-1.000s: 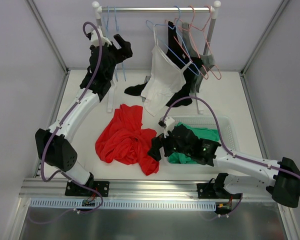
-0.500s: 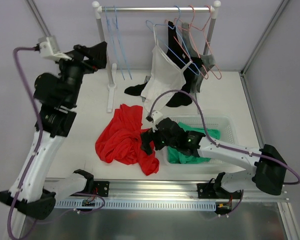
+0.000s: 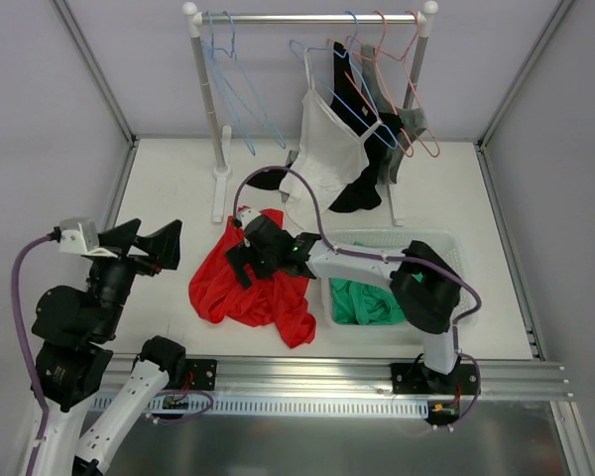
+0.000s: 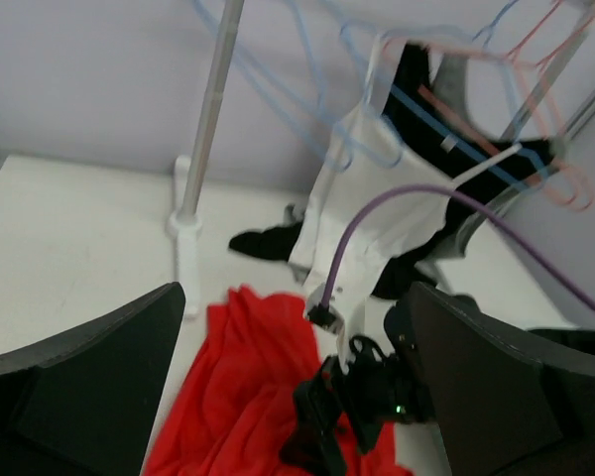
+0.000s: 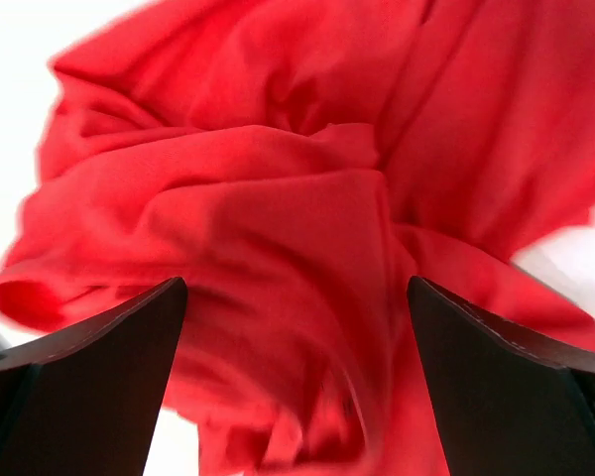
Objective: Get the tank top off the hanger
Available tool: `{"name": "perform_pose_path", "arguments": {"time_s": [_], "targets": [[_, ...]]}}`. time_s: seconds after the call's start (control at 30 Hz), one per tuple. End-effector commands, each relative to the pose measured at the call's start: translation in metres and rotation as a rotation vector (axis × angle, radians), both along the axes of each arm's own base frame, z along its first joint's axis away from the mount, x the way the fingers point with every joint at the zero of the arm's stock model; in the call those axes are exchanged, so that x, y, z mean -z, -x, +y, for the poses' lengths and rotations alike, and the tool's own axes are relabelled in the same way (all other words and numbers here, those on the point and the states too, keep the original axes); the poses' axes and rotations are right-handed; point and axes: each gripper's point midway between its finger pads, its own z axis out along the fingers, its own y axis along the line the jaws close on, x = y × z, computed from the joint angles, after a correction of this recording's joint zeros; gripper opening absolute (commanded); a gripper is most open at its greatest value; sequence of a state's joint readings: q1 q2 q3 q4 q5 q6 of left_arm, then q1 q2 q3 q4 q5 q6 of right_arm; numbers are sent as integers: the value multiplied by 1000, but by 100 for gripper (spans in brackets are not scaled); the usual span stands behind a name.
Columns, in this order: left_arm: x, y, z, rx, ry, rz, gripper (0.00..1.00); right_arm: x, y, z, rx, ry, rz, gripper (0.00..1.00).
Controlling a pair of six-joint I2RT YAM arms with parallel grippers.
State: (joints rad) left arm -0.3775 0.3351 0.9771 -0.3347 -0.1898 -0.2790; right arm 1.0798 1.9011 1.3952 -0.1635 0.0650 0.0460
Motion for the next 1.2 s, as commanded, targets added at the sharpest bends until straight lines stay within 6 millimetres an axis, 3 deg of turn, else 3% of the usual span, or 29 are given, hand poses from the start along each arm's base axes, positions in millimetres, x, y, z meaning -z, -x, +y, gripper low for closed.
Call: {"name": "perform_pose_path", "arguments": {"time_s": [0.0, 0.03, 0.07, 0.17, 0.23, 0.27, 0.33, 0.37, 0.47, 0.5, 0.57, 0.6, 0.67, 0.7, 0.77, 0.8, 0.9, 1.03, 1.17], "targets": [[62, 6, 19, -81, -131, 135, 99, 34, 13, 14, -71, 99, 38, 99], [69, 6, 27, -120, -127, 144, 99, 62, 14, 7, -90, 188, 43, 99], [85, 4, 28, -130, -133, 170, 99, 67, 13, 11, -87, 213, 34, 100], [109, 7, 31, -148, -102, 178, 99, 104, 20, -16, -18, 365, 101, 99], [118, 6, 31, -148, -102, 192, 99, 115, 29, -24, -15, 414, 117, 92], [117, 7, 28, -131, -103, 188, 99, 117, 31, -27, -9, 424, 113, 64], [116, 7, 28, -129, -113, 187, 98, 118, 36, -33, 1, 434, 102, 19], [117, 6, 28, -132, -118, 189, 99, 102, 37, -30, -2, 399, 84, 0], [119, 6, 28, -131, -136, 198, 99, 70, 42, -23, -26, 300, 31, 0], [119, 6, 30, -137, -132, 196, 99, 34, 41, -20, -31, 223, -14, 0], [116, 9, 32, -144, -122, 179, 99, -4, 44, -16, -55, 144, -64, 0], [116, 10, 35, -158, -118, 174, 99, -43, 44, -16, -53, 66, -101, 0], [114, 13, 38, -172, -104, 156, 99, -79, 43, -22, -66, 9, -160, 0], [113, 14, 40, -181, -99, 151, 98, -113, 43, -28, -66, -49, -208, 0], [111, 16, 43, -190, -91, 138, 99, -144, 41, -38, -55, -92, -265, 0], [111, 17, 45, -201, -88, 135, 99, -170, 40, -48, -45, -133, -307, 0], [110, 19, 48, -213, -80, 126, 99, -212, 35, -70, -1, -177, -384, 0], [110, 19, 49, -222, -79, 127, 99, -277, 31, -117, 71, -214, -513, 0], [110, 19, 49, -222, -79, 127, 99, -312, 17, -177, 202, -188, -583, 0]]}}
